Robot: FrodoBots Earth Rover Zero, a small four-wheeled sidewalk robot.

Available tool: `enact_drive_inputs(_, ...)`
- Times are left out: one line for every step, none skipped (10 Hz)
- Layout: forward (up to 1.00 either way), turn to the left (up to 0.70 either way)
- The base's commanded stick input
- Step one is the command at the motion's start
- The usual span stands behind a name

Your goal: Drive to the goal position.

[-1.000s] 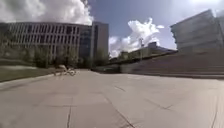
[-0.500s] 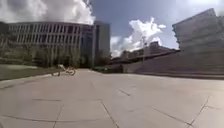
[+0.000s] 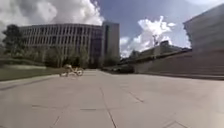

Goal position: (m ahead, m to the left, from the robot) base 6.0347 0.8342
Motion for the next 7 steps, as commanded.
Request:
enact_drive_inputs(1.0,0.01)
enact_drive_inputs(1.0,0.01)
enact_drive_inputs(1.0,0.01)
enact_drive_inputs(1.0,0.01)
enact_drive_inputs(1.0,0.01)
enact_drive_inputs(1.0,0.01)
enact_drive_inputs(1.0,0.01)
